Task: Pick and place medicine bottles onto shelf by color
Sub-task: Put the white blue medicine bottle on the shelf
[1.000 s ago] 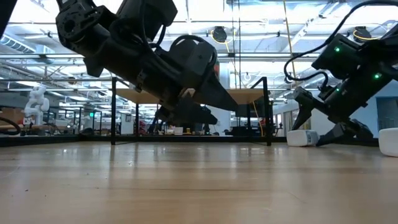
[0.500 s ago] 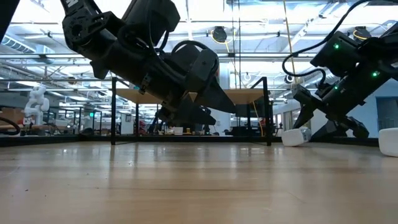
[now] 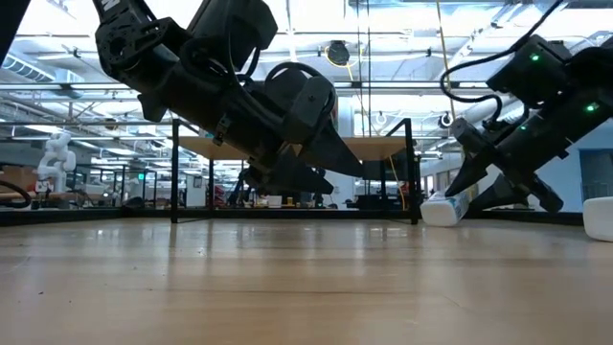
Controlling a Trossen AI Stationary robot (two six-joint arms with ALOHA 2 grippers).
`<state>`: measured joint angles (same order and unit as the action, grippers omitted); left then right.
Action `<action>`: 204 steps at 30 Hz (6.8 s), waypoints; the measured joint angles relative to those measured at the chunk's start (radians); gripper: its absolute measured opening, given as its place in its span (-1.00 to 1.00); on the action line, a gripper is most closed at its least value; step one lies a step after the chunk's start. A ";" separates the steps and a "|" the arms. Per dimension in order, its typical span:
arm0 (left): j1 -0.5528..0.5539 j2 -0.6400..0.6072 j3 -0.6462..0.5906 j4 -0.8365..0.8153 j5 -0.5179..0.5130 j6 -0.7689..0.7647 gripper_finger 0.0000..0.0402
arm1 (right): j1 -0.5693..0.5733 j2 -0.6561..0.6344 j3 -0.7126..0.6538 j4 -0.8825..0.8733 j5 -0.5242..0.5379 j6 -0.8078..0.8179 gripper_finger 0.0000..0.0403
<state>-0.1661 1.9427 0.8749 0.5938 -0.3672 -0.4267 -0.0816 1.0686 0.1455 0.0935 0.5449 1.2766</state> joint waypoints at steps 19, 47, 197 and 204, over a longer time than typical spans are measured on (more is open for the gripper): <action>0.002 0.000 0.000 0.001 0.001 0.066 0.69 | 0.343 -0.058 -0.004 0.460 -0.056 -0.597 -0.19; -0.016 0.000 0.000 0.090 0.146 0.176 0.69 | 0.535 0.259 0.106 0.858 -0.051 -0.927 -0.19; -0.293 -0.031 0.000 -0.192 0.023 0.502 0.69 | 0.490 0.832 0.869 -0.089 -0.636 -1.375 0.02; -0.294 -0.031 0.000 -0.056 -0.012 0.565 0.69 | 0.496 0.758 0.812 -0.103 -0.622 -1.235 -0.30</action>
<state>-0.4599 1.9121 0.8746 0.5380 -0.3793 0.1384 0.4141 1.8263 0.9579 -0.0097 -0.0769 0.0414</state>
